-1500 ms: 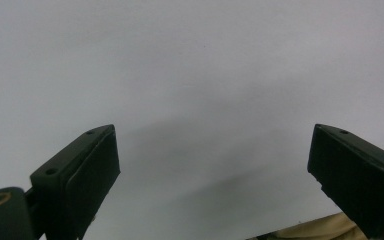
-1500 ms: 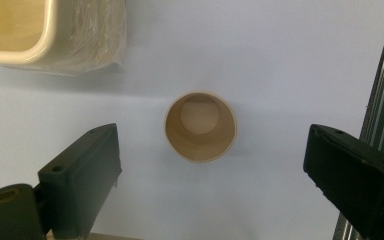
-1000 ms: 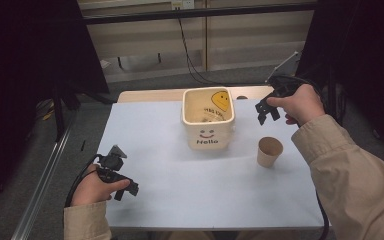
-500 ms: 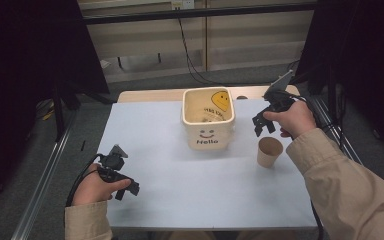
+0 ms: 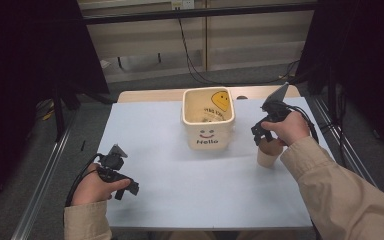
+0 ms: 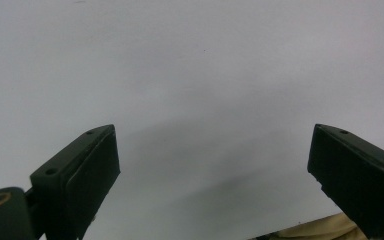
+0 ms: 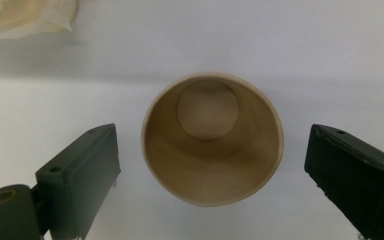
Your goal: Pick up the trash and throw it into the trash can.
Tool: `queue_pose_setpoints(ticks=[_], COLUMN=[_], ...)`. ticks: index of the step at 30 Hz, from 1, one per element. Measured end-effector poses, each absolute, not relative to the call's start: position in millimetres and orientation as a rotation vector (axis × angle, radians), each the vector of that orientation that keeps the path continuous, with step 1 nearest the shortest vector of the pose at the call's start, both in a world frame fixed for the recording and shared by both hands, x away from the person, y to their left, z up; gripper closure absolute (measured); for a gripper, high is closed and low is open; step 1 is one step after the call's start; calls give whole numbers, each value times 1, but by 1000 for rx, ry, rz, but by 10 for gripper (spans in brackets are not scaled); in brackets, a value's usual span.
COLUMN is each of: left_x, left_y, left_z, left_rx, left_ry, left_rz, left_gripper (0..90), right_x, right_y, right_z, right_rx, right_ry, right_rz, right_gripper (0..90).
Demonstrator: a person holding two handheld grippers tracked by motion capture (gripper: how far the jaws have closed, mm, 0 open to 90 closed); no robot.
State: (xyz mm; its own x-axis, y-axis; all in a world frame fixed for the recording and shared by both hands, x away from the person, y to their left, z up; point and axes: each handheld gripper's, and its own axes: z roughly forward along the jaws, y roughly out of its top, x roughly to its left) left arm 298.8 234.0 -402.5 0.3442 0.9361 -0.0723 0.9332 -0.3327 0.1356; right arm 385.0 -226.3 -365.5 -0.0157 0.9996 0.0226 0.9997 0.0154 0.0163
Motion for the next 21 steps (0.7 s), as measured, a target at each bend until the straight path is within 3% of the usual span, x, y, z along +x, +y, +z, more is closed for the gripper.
queue_pose_setpoints(ticks=[11, 21], left_x=[300, 299], left_y=[234, 234], left_z=[-403, -403], left_rx=[2457, 2447], left_ry=[1708, 1714], left_rz=[20, 27], left_gripper=[62, 62], right_x=[384, 382], right_y=[-227, -226], right_z=[-380, -387], right_rx=[-2203, -2223], right_ry=[-2208, -2209], right_rz=[-53, -42], right_gripper=[88, 178])
